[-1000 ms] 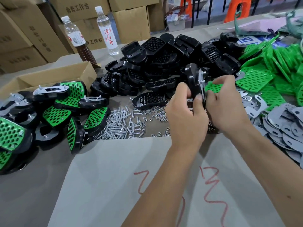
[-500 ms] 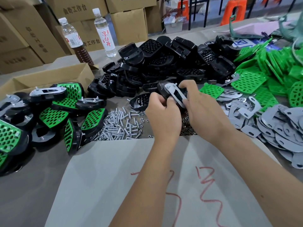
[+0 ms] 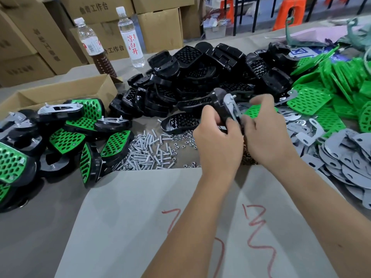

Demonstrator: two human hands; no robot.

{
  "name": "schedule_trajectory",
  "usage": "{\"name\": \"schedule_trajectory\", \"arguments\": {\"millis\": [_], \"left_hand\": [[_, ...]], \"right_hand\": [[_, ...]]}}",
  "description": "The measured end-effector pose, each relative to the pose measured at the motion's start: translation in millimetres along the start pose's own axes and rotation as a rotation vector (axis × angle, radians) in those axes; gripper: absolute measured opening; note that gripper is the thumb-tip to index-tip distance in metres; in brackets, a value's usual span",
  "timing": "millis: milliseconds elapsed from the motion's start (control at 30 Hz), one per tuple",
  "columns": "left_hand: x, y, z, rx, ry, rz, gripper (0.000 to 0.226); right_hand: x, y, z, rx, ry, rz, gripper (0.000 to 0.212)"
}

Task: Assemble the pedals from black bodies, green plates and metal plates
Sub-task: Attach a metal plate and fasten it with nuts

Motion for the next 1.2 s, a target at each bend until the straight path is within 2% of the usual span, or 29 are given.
{"name": "schedule_trajectory", "arguments": {"millis": [167, 267, 333, 467, 567, 667, 767, 800, 867, 967, 1033, 1100, 1200], "left_hand": [[20, -11, 8, -0.025, 0.057, 0.202, 0.028], [21, -10, 9, -0.029, 0.06, 0.214, 0.025], [17, -8, 9, -0.031, 0.051, 0.176, 0.025], [6, -2, 4, 0.024, -0.015, 0.038, 0.027], [-1, -1, 1, 0.034, 0.005, -0.005, 0.027], [3, -6, 4, 0.038, 0.06, 0.067, 0.03], [14, -13, 9, 0.055, 0.103, 0.198, 0.032], [17, -14, 10, 0.066, 0.11, 0.233, 0.033], [18, -16, 14, 0.085, 0.134, 0.281, 0.036], [13, -21, 23, 0.143, 0.165, 0.313, 0.027], [10, -27, 37, 0.156, 0.184, 0.371, 0.022], [15, -33, 56, 0.111, 0.244, 0.483, 0.021], [34, -43, 91, 0.044, 0.31, 0.61, 0.035]], "right_hand": [[18, 9, -13, 0.188, 0.147, 0.267, 0.047], [26, 12, -16, 0.176, 0.224, 0.331, 0.051], [27, 14, -16, 0.145, 0.213, 0.299, 0.047], [10, 17, -15, 0.093, 0.078, -0.022, 0.035], [-1, 11, -6, 0.024, 0.0, -0.142, 0.027], [1, 6, 4, 0.003, 0.014, -0.099, 0.022], [10, 9, -1, 0.145, 0.182, 0.0, 0.043], [11, 10, -6, 0.205, 0.17, 0.004, 0.048], [12, 12, -13, 0.254, 0.001, -0.025, 0.048], [15, 11, -17, 0.213, -0.323, -0.062, 0.025], [21, 9, -20, 0.199, -0.527, -0.076, 0.021], [29, 7, -33, 0.264, -0.593, -0.105, 0.021], [48, 6, -68, 0.412, -0.582, -0.126, 0.015]]}}
Point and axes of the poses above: each hand's wrist, its own y-axis away from the middle knuckle, its own z-axis out of the back of the hand, x = y × z, the point moved 6 cm from there along -y, towards the middle knuckle, and after that the axes turned 2 degrees about x, right-handed, at the moved point
